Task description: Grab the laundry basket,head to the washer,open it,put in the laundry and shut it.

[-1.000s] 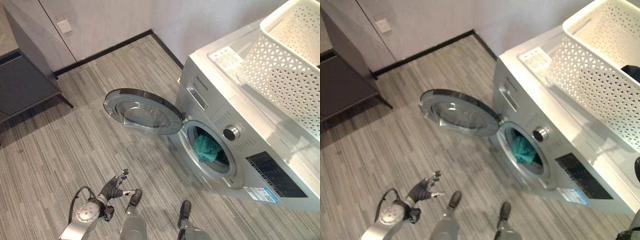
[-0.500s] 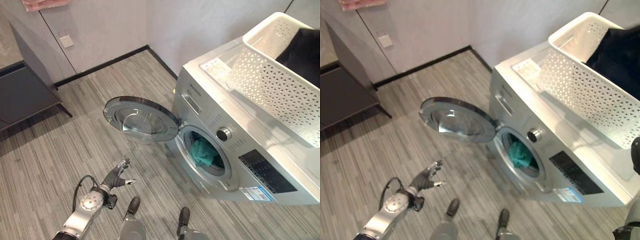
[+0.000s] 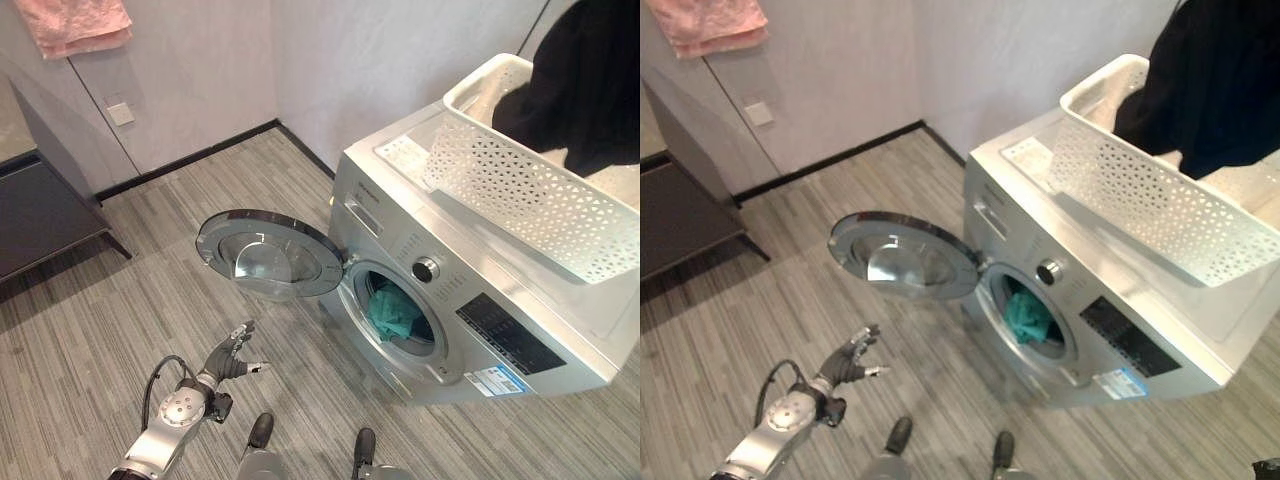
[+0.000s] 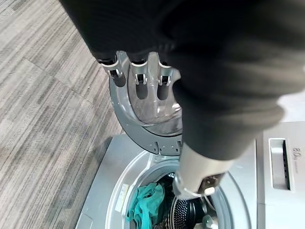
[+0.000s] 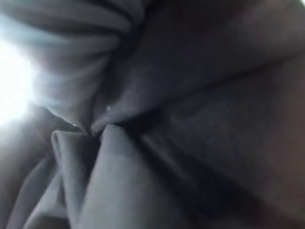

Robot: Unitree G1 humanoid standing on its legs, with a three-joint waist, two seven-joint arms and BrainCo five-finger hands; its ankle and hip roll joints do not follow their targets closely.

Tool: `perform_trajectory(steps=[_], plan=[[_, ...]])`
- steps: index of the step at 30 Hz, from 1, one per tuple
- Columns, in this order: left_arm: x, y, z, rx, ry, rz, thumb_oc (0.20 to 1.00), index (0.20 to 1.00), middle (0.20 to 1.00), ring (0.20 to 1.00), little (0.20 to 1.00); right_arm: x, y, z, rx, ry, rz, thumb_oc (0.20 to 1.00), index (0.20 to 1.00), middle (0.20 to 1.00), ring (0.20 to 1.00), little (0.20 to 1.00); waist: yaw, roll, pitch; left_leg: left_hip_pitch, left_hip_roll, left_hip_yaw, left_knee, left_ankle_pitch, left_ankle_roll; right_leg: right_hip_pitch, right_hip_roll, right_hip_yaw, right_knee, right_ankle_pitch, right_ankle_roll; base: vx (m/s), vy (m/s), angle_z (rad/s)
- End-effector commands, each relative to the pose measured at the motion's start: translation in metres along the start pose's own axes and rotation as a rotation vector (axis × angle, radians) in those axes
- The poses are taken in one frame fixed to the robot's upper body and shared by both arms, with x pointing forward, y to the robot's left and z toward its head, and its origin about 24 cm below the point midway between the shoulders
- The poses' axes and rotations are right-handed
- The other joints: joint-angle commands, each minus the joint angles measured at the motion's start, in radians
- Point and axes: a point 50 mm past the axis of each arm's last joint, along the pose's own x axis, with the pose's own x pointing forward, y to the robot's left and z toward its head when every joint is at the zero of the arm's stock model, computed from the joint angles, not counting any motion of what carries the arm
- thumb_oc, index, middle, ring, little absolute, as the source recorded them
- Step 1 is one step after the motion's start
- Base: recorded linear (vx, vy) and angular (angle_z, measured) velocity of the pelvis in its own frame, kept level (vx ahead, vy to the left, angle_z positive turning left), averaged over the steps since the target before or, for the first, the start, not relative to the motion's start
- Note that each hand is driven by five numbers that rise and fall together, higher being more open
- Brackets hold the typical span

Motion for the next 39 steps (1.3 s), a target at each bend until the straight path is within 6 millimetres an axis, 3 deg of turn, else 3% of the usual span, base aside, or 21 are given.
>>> perform_trajectory(steps=[1,7,14,17,19,24,29,32,35,36,37,38,39], plan=[[-0.002,0.013,0.009,0.043,-0.080,0.049,1.000,1.000,1.000,1.000,1.000,0.007,-0.060,0.030,0.085,-0.132,-0.215,0.200,0.200,0.200,0.200,0.200,0.001,-0.048,-0.105,0.079,0.027,0.027,-0.008,-0.087,0.035,0.001,-0.077,0.053,0.106,-0.154,0.066,-0.02,0.026,-0.17],[-0.004,0.016,0.007,0.034,-0.080,0.081,1.000,1.000,1.000,1.000,1.000,0.007,-0.052,0.054,0.149,-0.233,-0.172,0.200,0.200,0.200,0.200,0.200,-0.011,-0.050,-0.117,0.092,0.024,0.053,-0.008,-0.094,0.045,-0.004,-0.081,0.087,0.091,-0.136,0.072,-0.03,0.022,-0.21],[-0.004,0.016,0.007,0.037,-0.093,0.114,1.000,1.000,1.000,1.000,1.000,-0.012,-0.039,0.083,0.271,-0.422,-0.155,0.200,0.200,0.200,0.200,0.200,-0.022,-0.045,-0.121,0.087,0.016,0.062,-0.008,-0.089,0.052,-0.011,-0.088,0.101,0.077,-0.112,0.076,-0.02,0.008,-0.10],[-0.004,0.020,0.011,0.044,-0.111,0.140,1.000,1.000,1.000,1.000,1.000,-0.022,-0.042,0.095,0.343,-0.504,-0.179,0.200,0.200,0.200,0.200,0.200,-0.023,-0.045,-0.125,0.088,0.013,0.067,-0.008,-0.090,0.054,-0.011,-0.093,0.105,0.068,-0.104,0.078,0.00,0.000,0.00],[-0.005,0.024,0.015,0.066,-0.131,0.160,1.000,1.000,1.000,1.000,1.000,-0.034,-0.053,0.114,0.351,-0.616,-0.231,0.200,0.200,0.200,0.200,0.200,-0.027,-0.045,-0.131,0.090,0.007,0.073,-0.008,-0.091,0.056,-0.011,-0.097,0.110,0.062,-0.097,0.080,-0.03,0.030,-0.04],[-0.005,0.028,0.018,0.081,-0.144,0.193,1.000,1.000,1.000,1.000,1.000,-0.045,-0.061,0.127,0.363,-0.699,-0.232,0.200,0.200,0.200,0.200,0.200,-0.040,-0.047,-0.141,0.093,0.001,0.085,-0.008,-0.096,0.059,-0.012,-0.102,0.120,0.052,-0.085,0.085,-0.01,0.010,-0.04],[-0.006,0.028,0.025,0.106,-0.183,0.211,1.000,1.000,1.000,1.000,1.000,-0.059,-0.060,0.124,0.425,-0.749,-0.204,0.200,0.200,0.200,0.200,0.200,-0.050,-0.043,-0.142,0.094,-0.001,0.096,-0.008,-0.099,0.060,-0.015,-0.102,0.132,0.041,-0.076,0.087,-0.02,0.002,-0.08],[-0.009,0.030,0.040,0.173,-0.263,0.219,1.000,1.000,1.000,1.000,1.000,-0.075,-0.055,0.112,0.425,-0.774,-0.158,0.200,0.200,0.200,0.200,0.200,-0.063,-0.039,-0.140,0.097,0.001,0.106,-0.008,-0.101,0.061,-0.022,-0.102,0.145,0.039,-0.071,0.089,-0.03,-0.004,-0.14],[-0.015,0.030,0.060,0.186,-0.363,0.221,1.000,1.000,1.000,1.000,1.000,-0.090,-0.030,0.096,0.441,-0.746,-0.029,0.200,0.200,0.200,0.200,0.200,-0.075,-0.035,-0.132,0.099,-0.001,0.117,-0.008,-0.096,0.063,-0.033,-0.102,0.158,0.042,-0.062,0.091,-0.04,0.002,-0.12],[-0.016,0.031,0.060,0.195,-0.359,0.218,1.000,1.000,1.000,1.000,1.000,-0.092,-0.030,0.092,0.442,-0.737,-0.032,0.200,0.200,0.200,0.200,0.200,-0.071,-0.042,-0.135,0.103,0.002,0.119,-0.008,-0.102,0.064,-0.030,-0.100,0.159,0.041,-0.067,0.091,-0.08,0.021,-0.07],[-0.022,0.030,0.090,0.218,-0.495,0.202,1.000,1.000,1.000,1.000,1.000,-0.119,0.009,0.074,0.530,-0.688,0.152,0.200,0.200,0.200,0.200,0.200,-0.086,-0.033,-0.121,0.108,0.004,0.129,-0.008,-0.099,0.065,-0.042,-0.099,0.179,0.047,-0.062,0.092,-0.03,0.021,-0.14],[-0.022,0.030,0.089,0.227,-0.492,0.197,1.000,1.000,1.000,1.000,1.000,-0.121,0.008,0.071,0.530,-0.677,0.149,0.200,0.200,0.200,0.200,0.200,-0.078,-0.040,-0.123,0.114,0.007,0.133,-0.008,-0.106,0.065,-0.037,-0.097,0.180,0.047,-0.068,0.092,-0.08,0.032,-0.25],[-0.024,0.029,0.100,0.246,-0.542,0.186,1.000,1.000,1.000,1.000,1.000,-0.130,0.019,0.067,0.571,-0.661,0.208,0.200,0.200,0.200,0.200,0.200,-0.085,-0.039,-0.118,0.118,0.010,0.138,-0.008,-0.101,0.066,-0.044,-0.096,0.190,0.049,-0.064,0.092,0.00,0.020,-0.31]])
